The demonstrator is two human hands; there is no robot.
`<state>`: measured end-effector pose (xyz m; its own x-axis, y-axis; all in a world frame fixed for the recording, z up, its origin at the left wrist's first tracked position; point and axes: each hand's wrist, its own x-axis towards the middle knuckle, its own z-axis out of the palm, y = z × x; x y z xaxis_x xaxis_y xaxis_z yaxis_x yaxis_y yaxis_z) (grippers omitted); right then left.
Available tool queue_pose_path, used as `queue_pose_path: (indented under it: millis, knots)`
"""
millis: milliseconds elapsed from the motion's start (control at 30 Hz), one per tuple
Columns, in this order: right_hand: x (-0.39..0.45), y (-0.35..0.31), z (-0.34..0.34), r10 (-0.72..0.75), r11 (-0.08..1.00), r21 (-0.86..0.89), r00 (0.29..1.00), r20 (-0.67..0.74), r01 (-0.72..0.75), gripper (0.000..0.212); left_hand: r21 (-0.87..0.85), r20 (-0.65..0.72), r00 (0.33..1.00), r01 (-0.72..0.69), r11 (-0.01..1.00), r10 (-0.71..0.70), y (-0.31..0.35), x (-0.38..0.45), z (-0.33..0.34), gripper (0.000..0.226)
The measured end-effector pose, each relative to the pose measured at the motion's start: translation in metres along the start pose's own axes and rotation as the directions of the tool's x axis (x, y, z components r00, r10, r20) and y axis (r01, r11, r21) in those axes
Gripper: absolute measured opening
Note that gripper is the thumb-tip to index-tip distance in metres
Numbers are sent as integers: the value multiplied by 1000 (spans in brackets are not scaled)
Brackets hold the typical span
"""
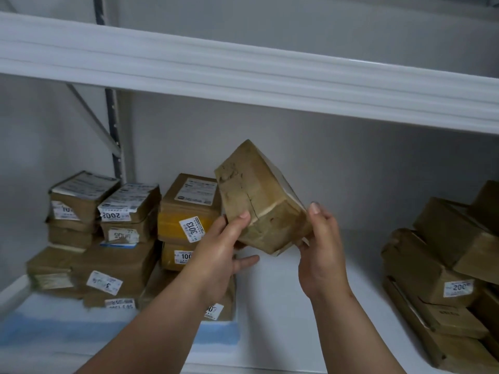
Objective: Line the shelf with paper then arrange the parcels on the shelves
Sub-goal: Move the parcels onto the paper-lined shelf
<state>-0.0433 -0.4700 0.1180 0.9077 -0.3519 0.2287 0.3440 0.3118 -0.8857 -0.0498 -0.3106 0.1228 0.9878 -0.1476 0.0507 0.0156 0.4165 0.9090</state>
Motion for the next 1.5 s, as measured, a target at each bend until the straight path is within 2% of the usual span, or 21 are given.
queue_pose_path:
  millis: [100,200,300,433,533,600,700,833,933,1033,1133,1233,1400,1500]
  knots:
    - [-1,0,16,72,978,194,996,49,-80,48,-65,47,998,-35,997,38,12,-3,-12,59]
    - [-7,0,37,63,984,156,987,149,-86,38,-147,40,997,-60,987,67,25,-3,-26,60]
    - [-13,0,63,33,995,80,976,217,-52,45,-194,-1,993,-118,974,121,40,-3,-49,62]
    - [-20,-1,96,-9,999,33,958,286,0,42,-98,-47,977,-212,972,209,58,-4,-77,61]
    - [-20,1,117,-32,999,-13,954,296,38,34,54,-135,960,-241,969,247,73,0,-90,49]
    - [-18,2,129,-46,996,-58,958,285,66,34,241,-208,939,-222,945,274,83,9,-98,37]
    - [-14,3,144,-87,982,-139,962,260,127,32,449,-255,931,-124,885,260,96,21,-104,38]
    - [-2,5,154,-154,938,-272,963,220,212,22,437,-310,939,5,899,145,109,24,-96,47]
    - [8,7,156,-132,921,-336,970,202,195,27,457,-324,945,106,883,54,111,28,-95,73]
    - [12,14,155,-70,898,-415,977,199,149,38,505,-247,968,82,859,53,108,36,-101,74]
    - [13,23,149,-36,868,-480,981,190,125,41,531,-189,980,50,846,60,100,46,-111,62]
    - [12,26,145,-17,868,-485,982,188,108,40,573,-145,986,21,819,77,91,52,-121,62]
    - [10,23,136,22,882,-468,985,168,60,50,642,-155,963,-70,764,219,84,47,-115,66]
    - [7,18,127,44,877,-480,988,145,32,56,768,-201,878,-134,626,435,88,39,-102,64]
